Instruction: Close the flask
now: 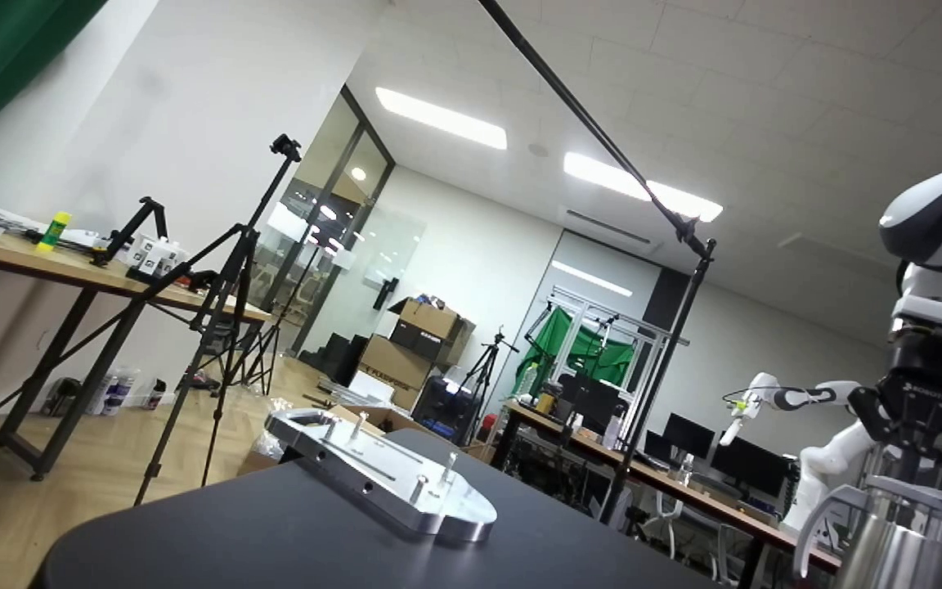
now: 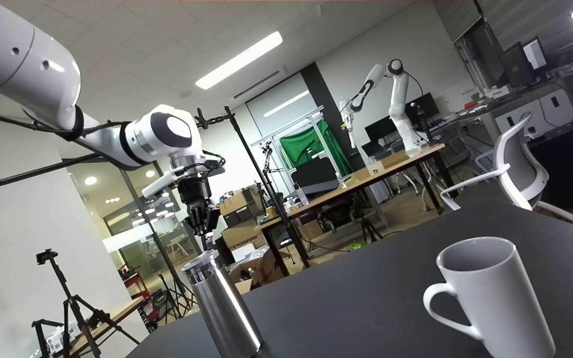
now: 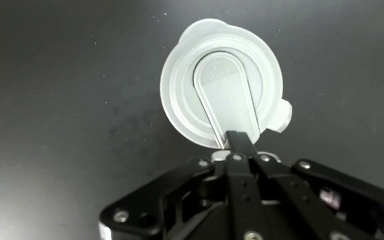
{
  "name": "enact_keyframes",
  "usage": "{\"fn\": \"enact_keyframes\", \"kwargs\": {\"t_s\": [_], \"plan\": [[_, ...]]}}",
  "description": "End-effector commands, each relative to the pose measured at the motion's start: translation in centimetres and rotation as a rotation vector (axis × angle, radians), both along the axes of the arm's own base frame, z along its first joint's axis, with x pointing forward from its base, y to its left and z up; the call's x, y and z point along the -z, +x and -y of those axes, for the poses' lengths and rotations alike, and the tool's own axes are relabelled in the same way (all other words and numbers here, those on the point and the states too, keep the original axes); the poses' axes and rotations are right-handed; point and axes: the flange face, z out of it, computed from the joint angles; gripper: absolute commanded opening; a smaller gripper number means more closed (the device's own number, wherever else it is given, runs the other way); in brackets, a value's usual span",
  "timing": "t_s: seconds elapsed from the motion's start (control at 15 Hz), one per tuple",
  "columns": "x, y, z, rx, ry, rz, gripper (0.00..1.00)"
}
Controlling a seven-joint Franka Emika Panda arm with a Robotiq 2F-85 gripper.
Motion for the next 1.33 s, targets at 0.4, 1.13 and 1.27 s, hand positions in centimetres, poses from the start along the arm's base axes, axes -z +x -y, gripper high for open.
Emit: {"fn": "enact_keyframes", "kwargs": {"t_s": [0.4, 1.13, 1.27], "plan": [[4.9, 0.4, 0.1, 0.024, -0.07, -0.124, 0.0], [0.1, 0.6, -0.8, -0.01, -0.048, -0.047, 0.01], [0.1, 0.6, -0.8, -0.01, -0.048, -0.047, 0.01]]}}
